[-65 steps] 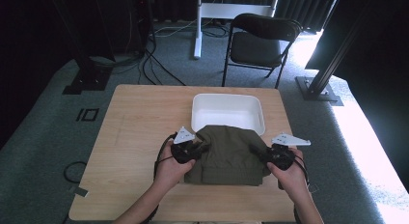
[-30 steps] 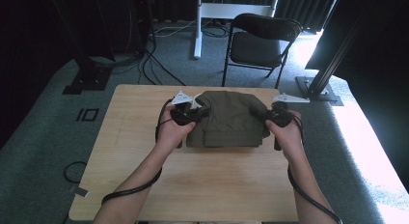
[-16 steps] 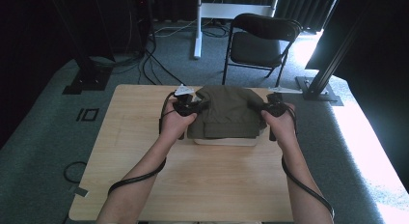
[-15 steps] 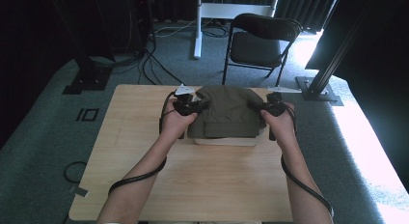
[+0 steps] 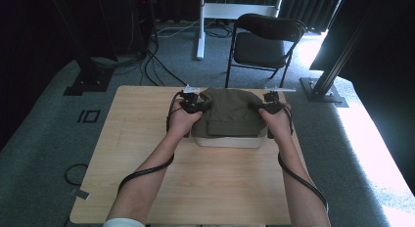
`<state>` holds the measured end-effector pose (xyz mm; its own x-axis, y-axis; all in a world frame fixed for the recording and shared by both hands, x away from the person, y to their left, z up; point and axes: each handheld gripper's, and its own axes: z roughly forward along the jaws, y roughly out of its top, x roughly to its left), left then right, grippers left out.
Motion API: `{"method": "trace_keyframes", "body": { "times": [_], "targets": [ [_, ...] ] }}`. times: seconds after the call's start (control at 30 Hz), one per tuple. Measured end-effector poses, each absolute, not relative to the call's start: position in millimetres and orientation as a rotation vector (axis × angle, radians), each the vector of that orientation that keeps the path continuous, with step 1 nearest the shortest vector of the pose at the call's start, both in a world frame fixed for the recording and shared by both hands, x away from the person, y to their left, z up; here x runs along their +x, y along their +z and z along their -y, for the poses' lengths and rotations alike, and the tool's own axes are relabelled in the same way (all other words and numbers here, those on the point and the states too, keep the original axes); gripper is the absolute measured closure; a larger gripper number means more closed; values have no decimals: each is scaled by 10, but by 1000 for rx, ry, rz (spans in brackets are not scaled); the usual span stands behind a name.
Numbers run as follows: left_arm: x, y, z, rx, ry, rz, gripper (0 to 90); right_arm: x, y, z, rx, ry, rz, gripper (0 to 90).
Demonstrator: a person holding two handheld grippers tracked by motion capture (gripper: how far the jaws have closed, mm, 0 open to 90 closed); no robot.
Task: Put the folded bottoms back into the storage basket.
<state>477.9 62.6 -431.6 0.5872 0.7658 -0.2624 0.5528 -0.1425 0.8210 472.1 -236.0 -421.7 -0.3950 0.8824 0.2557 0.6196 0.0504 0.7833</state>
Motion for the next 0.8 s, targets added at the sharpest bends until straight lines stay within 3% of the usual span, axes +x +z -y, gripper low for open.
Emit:
{"method": "trace_keyframes", "body": {
  "times": [0.8],
  "targets": [
    [5056, -4747, -380, 2003, 277, -1170, 822, 5003, -4727, 2324, 1663, 1073, -2097, 804]
  ]
}}
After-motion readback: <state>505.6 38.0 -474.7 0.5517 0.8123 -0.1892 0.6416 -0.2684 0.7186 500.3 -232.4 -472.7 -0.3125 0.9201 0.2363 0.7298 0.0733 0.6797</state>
